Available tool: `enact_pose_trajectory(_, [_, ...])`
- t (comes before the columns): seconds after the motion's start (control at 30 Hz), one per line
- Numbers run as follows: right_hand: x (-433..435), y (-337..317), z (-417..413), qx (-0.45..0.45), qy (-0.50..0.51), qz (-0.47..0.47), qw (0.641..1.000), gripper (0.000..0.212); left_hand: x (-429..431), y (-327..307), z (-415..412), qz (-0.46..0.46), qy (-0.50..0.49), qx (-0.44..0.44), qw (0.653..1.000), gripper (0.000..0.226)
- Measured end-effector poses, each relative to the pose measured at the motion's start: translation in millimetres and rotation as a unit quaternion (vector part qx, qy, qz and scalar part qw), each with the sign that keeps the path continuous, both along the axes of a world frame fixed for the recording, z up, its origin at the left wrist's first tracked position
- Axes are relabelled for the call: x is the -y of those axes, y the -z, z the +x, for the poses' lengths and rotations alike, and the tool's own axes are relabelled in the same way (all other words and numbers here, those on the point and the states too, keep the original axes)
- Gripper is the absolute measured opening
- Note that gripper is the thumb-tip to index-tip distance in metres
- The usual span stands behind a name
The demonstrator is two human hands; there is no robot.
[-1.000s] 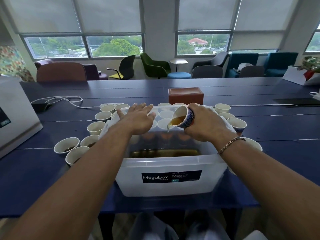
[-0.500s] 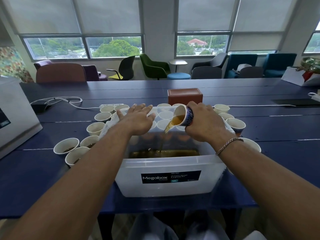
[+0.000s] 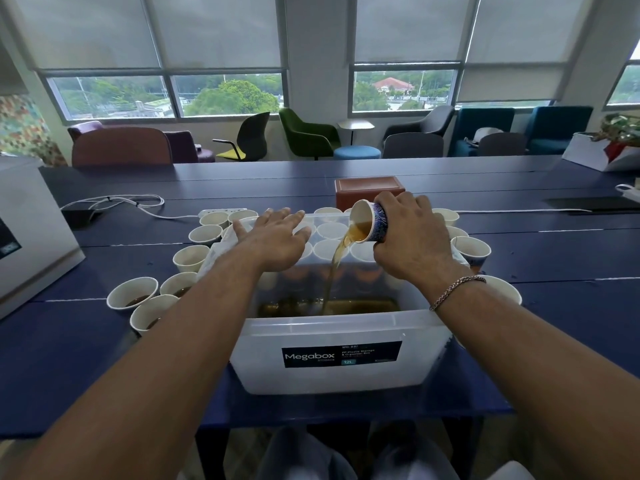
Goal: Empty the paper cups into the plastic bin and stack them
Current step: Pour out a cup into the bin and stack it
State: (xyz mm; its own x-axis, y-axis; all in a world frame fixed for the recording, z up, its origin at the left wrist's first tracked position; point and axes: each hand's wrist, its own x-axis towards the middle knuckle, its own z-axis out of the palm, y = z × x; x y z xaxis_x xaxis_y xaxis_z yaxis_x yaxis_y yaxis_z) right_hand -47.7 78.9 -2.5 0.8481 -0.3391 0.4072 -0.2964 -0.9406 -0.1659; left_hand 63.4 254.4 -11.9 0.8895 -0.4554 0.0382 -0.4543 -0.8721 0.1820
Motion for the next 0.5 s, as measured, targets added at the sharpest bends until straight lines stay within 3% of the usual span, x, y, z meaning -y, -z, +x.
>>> enact_pose_trajectory(0.5, [-5.1, -5.1, -5.0, 0.027, -0.011, -0.078, 0.997, 0.075, -0.4, -0.2, -0.5, -0.003, -0.005, 0.003, 1.0, 0.053])
